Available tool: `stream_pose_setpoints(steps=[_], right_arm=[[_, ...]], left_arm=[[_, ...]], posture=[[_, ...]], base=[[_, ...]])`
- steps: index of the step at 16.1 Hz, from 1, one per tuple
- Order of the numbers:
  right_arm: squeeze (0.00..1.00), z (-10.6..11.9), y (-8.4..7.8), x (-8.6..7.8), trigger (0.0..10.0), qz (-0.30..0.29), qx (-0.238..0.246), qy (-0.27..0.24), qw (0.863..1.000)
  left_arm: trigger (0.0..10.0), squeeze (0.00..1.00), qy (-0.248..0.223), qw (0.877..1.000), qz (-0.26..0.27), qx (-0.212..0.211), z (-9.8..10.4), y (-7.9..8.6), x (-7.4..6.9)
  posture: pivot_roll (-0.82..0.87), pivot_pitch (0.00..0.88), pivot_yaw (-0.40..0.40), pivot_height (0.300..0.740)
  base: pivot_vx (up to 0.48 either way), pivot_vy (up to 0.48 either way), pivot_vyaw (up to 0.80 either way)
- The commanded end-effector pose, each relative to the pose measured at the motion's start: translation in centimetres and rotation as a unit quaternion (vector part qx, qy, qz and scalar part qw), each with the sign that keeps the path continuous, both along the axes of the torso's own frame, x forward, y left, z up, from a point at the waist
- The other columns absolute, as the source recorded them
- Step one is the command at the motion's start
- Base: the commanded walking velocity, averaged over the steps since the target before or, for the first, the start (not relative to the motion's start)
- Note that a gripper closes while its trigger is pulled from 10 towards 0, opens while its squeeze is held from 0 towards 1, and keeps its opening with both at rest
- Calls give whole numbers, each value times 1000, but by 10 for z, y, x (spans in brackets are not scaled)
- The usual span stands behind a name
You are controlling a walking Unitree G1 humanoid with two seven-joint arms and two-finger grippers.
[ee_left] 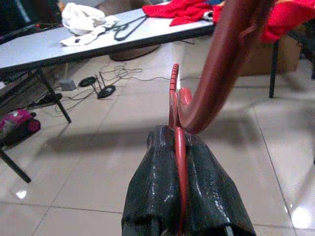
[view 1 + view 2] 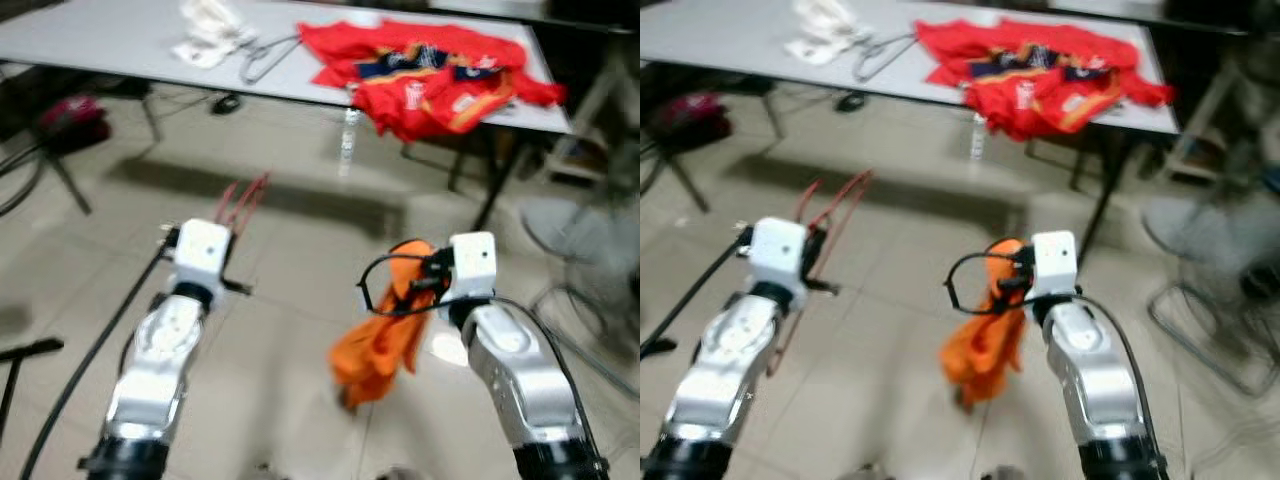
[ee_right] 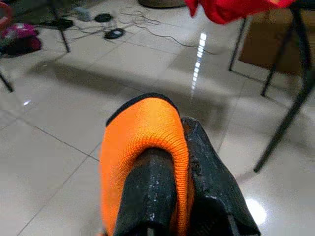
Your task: Hang hanger
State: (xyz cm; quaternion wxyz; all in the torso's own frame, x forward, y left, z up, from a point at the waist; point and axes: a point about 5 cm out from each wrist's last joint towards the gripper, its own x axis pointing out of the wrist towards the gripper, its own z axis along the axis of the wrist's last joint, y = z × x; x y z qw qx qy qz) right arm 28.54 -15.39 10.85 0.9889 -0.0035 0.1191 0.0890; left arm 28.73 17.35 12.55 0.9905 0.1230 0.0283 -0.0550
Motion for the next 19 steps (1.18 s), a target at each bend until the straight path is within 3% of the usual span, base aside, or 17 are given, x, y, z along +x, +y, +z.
stream_pose_setpoints(steps=[1,6,8,11,15,16,17,18,19], right_arm=[[0,9,-6,2,10000,-8,-5,-24,1000],[0,9,-2,2,10000,-10,12,-24,1000],[0,22,0,6,10000,-28,56,-38,997],[0,30,0,6,10000,-2,25,-59,998],[0,41,-8,5,10000,73,-64,-79,992],[0,42,-6,5,10000,106,-112,-84,984],[0,42,-2,4,10000,181,-159,-89,966],[0,43,-1,4,10000,203,-159,-90,962],[0,49,-2,5,10000,233,-120,-94,960]], left_arm=[[10000,0,-10,1000,-9,-5,5,-5,0],[10000,0,-10,1000,-1,-5,3,-1,-4],[10000,0,-40,999,7,-5,12,-1,-7],[10000,0,-31,999,25,-31,9,1,-12],[10000,0,-31,999,-3,-43,10,-16,-14],[10000,0,-31,999,-13,-37,10,-19,-13],[10000,0,-31,999,-34,-18,10,-22,-12],[10000,0,-29,999,-40,-11,10,-22,-11],[10000,0,-23,998,-50,3,9,-21,-9]], posture=[[-50,58,24,740],[-42,62,14,740],[-53,62,29,740],[-60,63,30,740],[-67,66,33,740],[-71,66,37,740],[-71,66,36,740],[-70,66,35,740],[-66,62,35,740]], base=[[0,458,-800],[0,461,-701],[0,-480,0],[0,-480,0],[0,0,0],[0,0,0],[0,0,0],[0,0,0],[0,0,0]])
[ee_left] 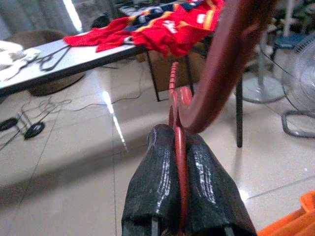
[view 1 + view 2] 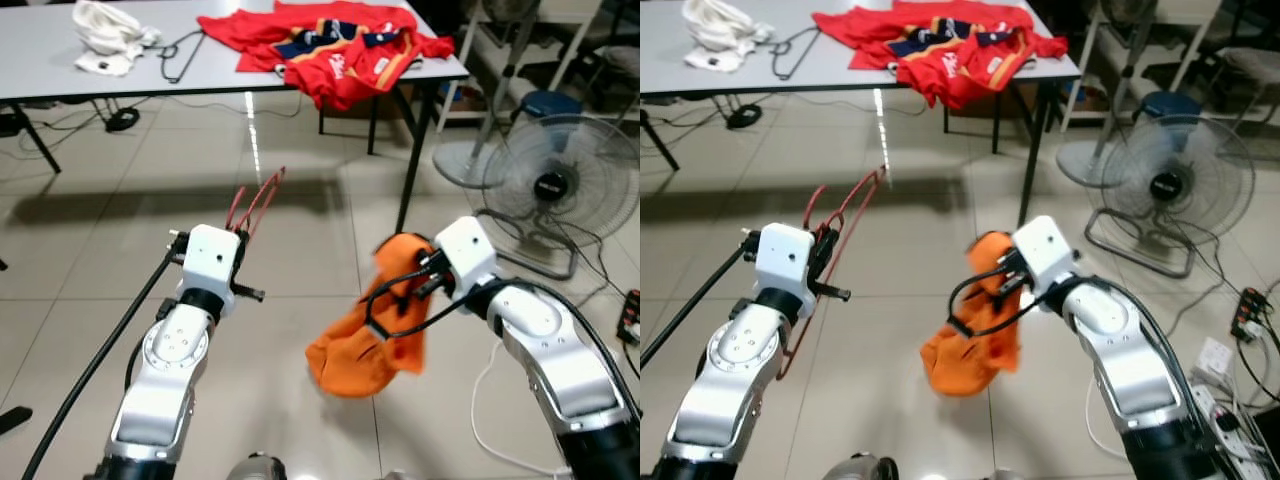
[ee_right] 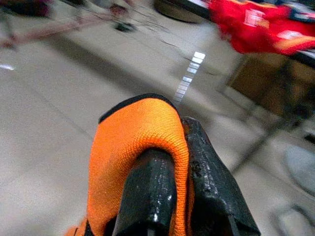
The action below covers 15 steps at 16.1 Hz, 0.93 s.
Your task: Hang hanger
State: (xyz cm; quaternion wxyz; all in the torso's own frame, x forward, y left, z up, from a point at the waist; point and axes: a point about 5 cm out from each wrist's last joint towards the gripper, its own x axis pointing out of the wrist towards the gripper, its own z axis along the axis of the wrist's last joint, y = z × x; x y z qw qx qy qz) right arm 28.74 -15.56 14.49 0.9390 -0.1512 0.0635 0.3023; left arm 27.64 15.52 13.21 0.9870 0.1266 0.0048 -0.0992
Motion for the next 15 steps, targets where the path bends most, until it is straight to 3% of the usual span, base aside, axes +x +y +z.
stream_pose_setpoints(steps=[1,5,8,11,13,15], right_arm=[[0,20,-3,4,10000,35,45,-24,998],[0,44,-28,23,10000,50,135,27,989],[0,62,-54,39,10000,-7,171,17,985],[0,68,-81,47,10000,-80,159,13,984],[0,73,-90,50,10000,-102,170,15,980],[0,77,-89,51,10000,-99,171,13,980]], left_arm=[[10000,0,1,1000,-26,14,3,0,3],[10000,0,51,985,-165,-2,9,12,-10],[10000,0,58,988,-144,2,11,30,-10],[10000,0,56,982,-161,-77,25,39,-17],[10000,0,73,961,-249,-97,34,28,-31],[10000,0,92,937,-321,-106,36,11,-43]], posture=[[-64,60,33,740],[-64,57,25,740],[-65,56,13,740],[-74,59,3,740],[-83,70,-5,740],[-92,82,-9,740]], base=[[0,0,0],[0,0,0],[0,0,0],[0,0,0],[0,0,0],[0,0,0]])
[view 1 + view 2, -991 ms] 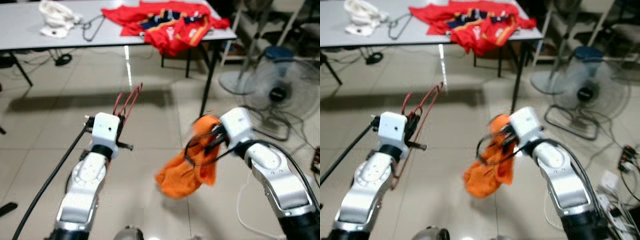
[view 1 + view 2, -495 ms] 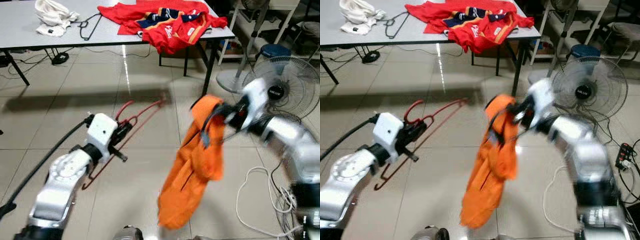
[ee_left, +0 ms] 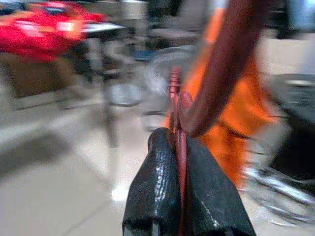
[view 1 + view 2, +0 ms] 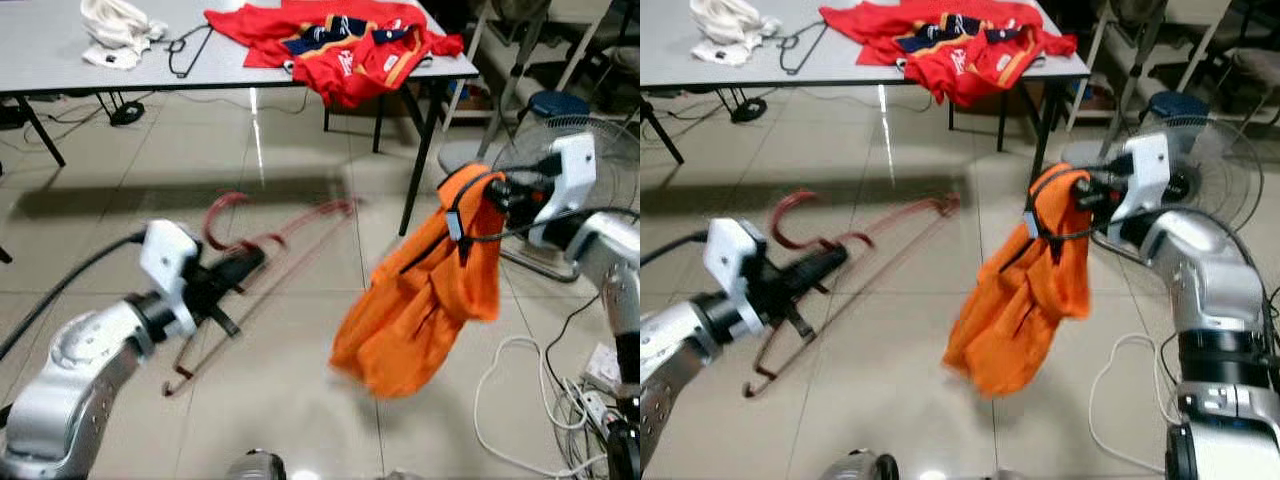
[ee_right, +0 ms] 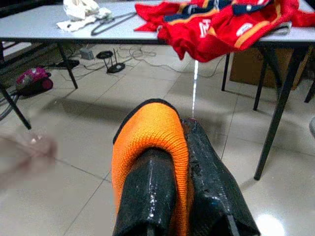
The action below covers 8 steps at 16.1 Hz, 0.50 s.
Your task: Hang hanger
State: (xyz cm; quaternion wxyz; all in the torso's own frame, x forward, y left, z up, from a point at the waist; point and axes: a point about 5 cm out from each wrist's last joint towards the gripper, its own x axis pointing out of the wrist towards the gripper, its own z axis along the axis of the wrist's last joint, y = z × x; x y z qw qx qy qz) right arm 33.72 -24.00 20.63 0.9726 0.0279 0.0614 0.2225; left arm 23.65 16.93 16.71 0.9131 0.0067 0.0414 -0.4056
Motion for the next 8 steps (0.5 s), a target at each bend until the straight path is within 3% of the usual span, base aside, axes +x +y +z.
stream_pose_setpoints(steps=[1,4,8], right_arm=[[0,19,-5,2,10000,-11,5,-26,1000],[0,31,-4,4,10000,-22,21,-38,999],[0,36,-1,2,10000,-18,19,-38,999]], left_arm=[[10000,0,14,999,-40,-9,0,-12,-8],[10000,0,33,997,-73,-17,-4,-31,-13],[10000,0,36,995,-64,-62,1,-48,-8]], posture=[[-95,86,-11,740],[-109,101,-6,740],[-118,109,-2,740]], base=[[0,0,0],[0,0,0],[0,0,0]])
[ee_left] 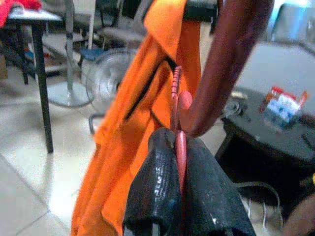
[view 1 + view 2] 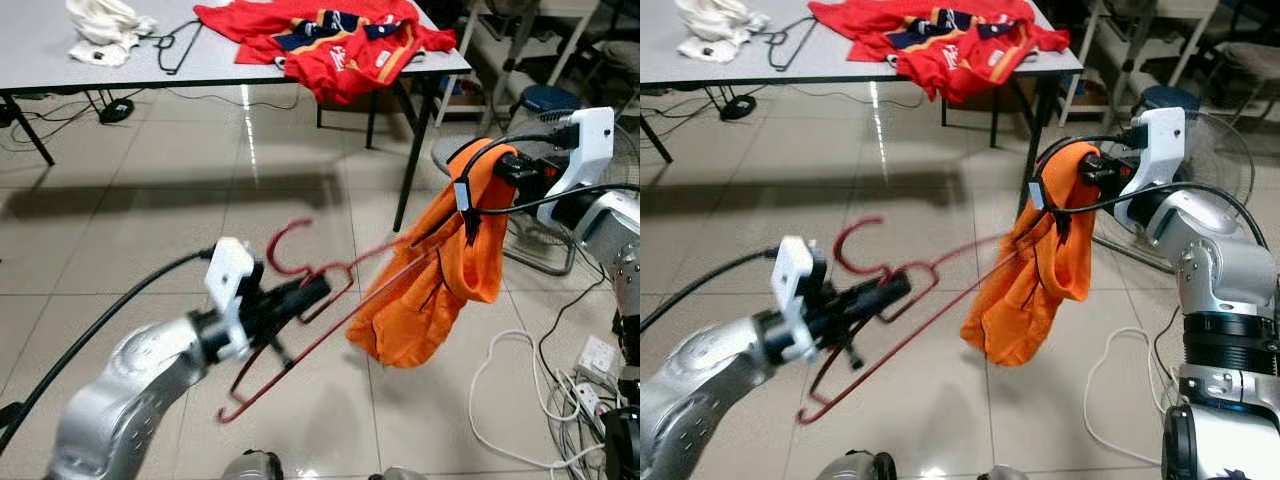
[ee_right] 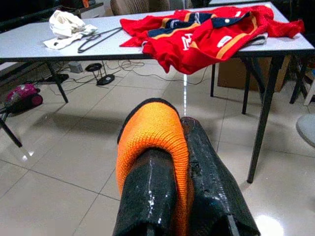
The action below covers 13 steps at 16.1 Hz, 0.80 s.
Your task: Hang hanger
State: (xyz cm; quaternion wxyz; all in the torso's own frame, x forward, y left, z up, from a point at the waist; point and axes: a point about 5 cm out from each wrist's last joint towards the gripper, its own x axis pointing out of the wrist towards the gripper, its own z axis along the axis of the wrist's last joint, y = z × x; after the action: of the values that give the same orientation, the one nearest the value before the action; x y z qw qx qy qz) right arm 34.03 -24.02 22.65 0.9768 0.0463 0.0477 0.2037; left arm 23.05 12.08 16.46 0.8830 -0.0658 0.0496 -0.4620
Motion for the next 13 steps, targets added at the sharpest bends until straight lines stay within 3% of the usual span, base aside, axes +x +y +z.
stream_pose_setpoints(steps=[1,5,8,10,11,13], right_arm=[[0,16,2,-2,10000,6,-4,-28,1000],[0,16,10,-1,10000,10,-5,-27,1000],[0,18,19,-2,10000,15,2,-29,999],[0,20,24,-4,10000,23,6,-31,999],[0,20,29,-6,10000,33,7,-30,999],[0,20,29,-7,10000,36,3,-29,999]], left_arm=[[10000,0,-1,1000,0,-7,4,-3,-1],[10000,0,11,1000,-12,-10,1,-20,0],[10000,0,20,1000,4,18,-7,-26,6],[10000,0,23,998,38,34,-11,-24,13],[10000,0,23,994,91,54,-15,-17,24],[10000,0,22,991,115,64,-16,-11,28]], posture=[[-122,110,-3,740],[-125,108,-6,740],[-125,108,-6,740],[-125,108,-6,740],[-132,110,-8,740],[-134,109,-8,740]], base=[[0,0,0],[0,0,0],[0,0,0],[0,0,0],[0,0,0],[0,0,0]])
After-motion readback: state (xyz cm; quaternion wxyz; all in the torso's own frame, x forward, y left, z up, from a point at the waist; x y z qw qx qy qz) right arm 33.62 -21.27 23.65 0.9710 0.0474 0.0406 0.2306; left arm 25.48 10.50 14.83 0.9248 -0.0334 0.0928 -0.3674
